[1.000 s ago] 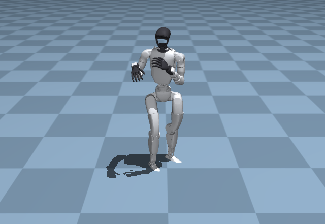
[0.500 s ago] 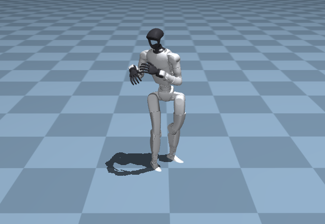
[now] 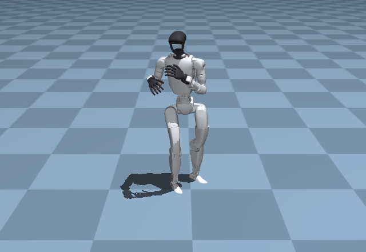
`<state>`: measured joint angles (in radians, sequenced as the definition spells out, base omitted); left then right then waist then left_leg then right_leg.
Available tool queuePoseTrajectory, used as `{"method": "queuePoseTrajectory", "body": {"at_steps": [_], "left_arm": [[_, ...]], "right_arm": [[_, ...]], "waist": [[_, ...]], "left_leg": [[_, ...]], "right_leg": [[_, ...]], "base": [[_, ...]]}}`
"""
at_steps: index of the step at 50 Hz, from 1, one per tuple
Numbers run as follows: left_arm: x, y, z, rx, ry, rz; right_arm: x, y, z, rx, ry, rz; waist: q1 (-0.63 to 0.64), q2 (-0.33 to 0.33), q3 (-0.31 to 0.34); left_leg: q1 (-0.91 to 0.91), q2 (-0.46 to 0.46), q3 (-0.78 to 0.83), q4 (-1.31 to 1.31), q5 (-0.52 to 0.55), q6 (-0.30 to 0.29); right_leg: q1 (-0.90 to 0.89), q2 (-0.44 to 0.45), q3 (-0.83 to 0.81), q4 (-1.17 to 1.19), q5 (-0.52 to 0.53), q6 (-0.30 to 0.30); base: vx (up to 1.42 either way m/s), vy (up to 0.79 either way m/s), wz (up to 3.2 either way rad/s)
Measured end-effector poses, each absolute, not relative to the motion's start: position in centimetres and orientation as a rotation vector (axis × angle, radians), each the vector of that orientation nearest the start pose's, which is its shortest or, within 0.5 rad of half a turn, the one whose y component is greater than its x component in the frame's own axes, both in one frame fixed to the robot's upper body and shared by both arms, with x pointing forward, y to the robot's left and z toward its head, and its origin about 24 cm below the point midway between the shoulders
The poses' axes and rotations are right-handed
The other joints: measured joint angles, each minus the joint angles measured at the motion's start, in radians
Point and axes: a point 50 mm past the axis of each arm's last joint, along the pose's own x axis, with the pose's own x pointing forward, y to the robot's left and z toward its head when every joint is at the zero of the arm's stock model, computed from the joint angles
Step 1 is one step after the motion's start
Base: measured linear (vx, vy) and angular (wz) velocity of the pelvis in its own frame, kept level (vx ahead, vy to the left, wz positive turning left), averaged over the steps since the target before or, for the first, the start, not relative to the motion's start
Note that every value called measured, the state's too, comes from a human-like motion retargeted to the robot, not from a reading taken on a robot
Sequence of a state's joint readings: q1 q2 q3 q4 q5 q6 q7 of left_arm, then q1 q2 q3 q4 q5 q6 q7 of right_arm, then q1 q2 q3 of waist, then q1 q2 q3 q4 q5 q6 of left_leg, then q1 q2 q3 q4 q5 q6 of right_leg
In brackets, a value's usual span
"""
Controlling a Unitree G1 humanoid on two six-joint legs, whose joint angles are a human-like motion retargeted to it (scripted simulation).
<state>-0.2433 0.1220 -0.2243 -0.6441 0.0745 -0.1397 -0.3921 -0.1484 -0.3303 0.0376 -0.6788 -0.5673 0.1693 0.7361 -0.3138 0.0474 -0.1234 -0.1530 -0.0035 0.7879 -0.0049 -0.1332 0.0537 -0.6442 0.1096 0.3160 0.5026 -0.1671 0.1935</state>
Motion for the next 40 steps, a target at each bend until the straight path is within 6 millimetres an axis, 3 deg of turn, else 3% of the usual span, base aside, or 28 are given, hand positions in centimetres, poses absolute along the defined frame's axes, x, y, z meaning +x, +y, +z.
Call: {"method": "queuePoseTrajectory", "body": {"at_steps": [9, 17, 25, 32, 40], "left_arm": [[18.7, 7.1, 23.8, 0.242, -1.079, -0.775], [18.4, 6.6, 23.8, 0.251, -1.091, -0.848], [18.2, 6.6, 23.2, 0.277, -1.064, -0.876], [18.0, 6.8, 22.5, 0.271, -1.019, -0.889], [17.9, 7.4, 21.2, 0.273, -0.934, -0.895]], "right_arm": [[22.8, -16.2, 19.1, -1.1, -0.309, 0.361], [23.2, -19.3, 18.3, -1.15, -0.161, 0.214], [23.8, -20.3, 16.4, -1.094, -0.048, 0.187], [24.0, -19.0, 15.5, -1.023, -0.061, 0.255], [23.6, -17.0, 16.2, -0.948, -0.165, 0.329]], "waist": [[0.1, -0.13, -0.042], [0.153, -0.177, -0.045], [0.172, -0.157, -0.025], [0.181, -0.105, -0.013], [0.19, -0.035, 0.0]], "left_leg": [[-0.022, 0.025, -0.139, -0.001, 0.072, -0.034], [-0.036, 0.024, -0.204, -0.057, 0.121, -0.048], [-0.057, 0.019, -0.207, -0.06, 0.12, -0.046], [-0.058, 0.007, -0.189, -0.061, 0.108, -0.04], [-0.046, -0.01, -0.172, -0.061, 0.09, -0.037]], "right_leg": [[0.053, -0.055, -0.127, -0.054, 0.006, -0.013], [0.067, -0.074, -0.187, -0.105, 0.02, -0.016], [0.063, -0.082, -0.184, -0.138, 0.037, -0.01], [0.063, -0.089, -0.165, -0.154, 0.044, -0.006], [0.069, -0.097, -0.141, -0.155, 0.036, -0.005]], "base": [[0.02, -0.07, 0.74], [0.01, -0.01, 0.4], [0.0, 0.02, -0.02], [0.0, 0.06, -0.1], [0.01, 0.02, -0.05]]}}
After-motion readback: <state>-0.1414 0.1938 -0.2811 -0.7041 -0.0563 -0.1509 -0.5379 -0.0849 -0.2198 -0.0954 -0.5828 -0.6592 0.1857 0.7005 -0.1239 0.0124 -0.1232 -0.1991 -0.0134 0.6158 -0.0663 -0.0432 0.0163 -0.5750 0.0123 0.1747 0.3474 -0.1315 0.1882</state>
